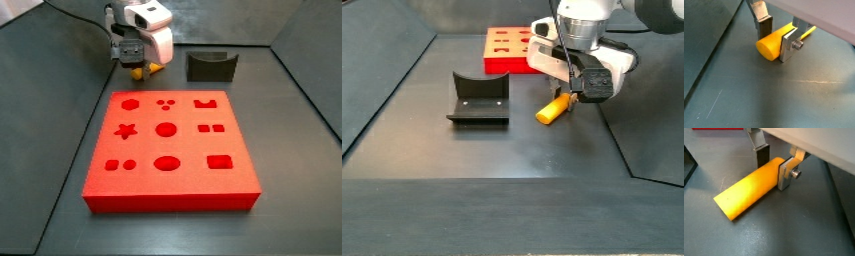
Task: Pick up the oval object. Move up. Place the oval object on the fixture. Regrasp the oval object. Move to above the board. Insert the oval object.
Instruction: Pick up the oval object, then move up.
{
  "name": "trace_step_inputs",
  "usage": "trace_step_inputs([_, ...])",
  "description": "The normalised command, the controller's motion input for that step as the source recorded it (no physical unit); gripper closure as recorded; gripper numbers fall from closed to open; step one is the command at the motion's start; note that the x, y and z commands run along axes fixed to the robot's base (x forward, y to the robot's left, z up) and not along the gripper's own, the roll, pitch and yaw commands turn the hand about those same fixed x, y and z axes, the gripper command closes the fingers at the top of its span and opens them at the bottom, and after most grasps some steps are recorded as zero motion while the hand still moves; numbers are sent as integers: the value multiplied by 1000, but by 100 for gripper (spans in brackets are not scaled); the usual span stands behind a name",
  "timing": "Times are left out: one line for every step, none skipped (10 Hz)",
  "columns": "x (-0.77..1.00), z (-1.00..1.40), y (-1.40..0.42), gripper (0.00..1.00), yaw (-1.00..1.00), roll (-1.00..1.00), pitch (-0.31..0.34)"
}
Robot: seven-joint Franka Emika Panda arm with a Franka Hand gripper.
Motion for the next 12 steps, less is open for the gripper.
trace_step_inputs([0, 0, 0, 100, 0, 0, 0])
trace_step_inputs([0, 0, 0, 100, 0, 0, 0])
trace_step_inputs([0, 0, 0, 100, 0, 0, 0])
trace_step_inputs([0, 0, 0, 100, 0, 0, 0])
trace_step_inputs([0, 0, 0, 100, 0, 0, 0])
trace_step_inputs([0, 0, 0, 100, 0, 0, 0])
trace_step_inputs([0, 0, 0, 100, 0, 0, 0])
trace_step_inputs([0, 0, 0, 100, 0, 0, 0])
trace_step_inputs([0, 0, 0, 100, 0, 0, 0])
trace_step_inputs([0, 0, 0, 100, 0, 0, 0])
trace_step_inputs([0, 0, 0, 100, 0, 0, 0])
trace_step_inputs([0, 833, 0, 100, 0, 0, 0])
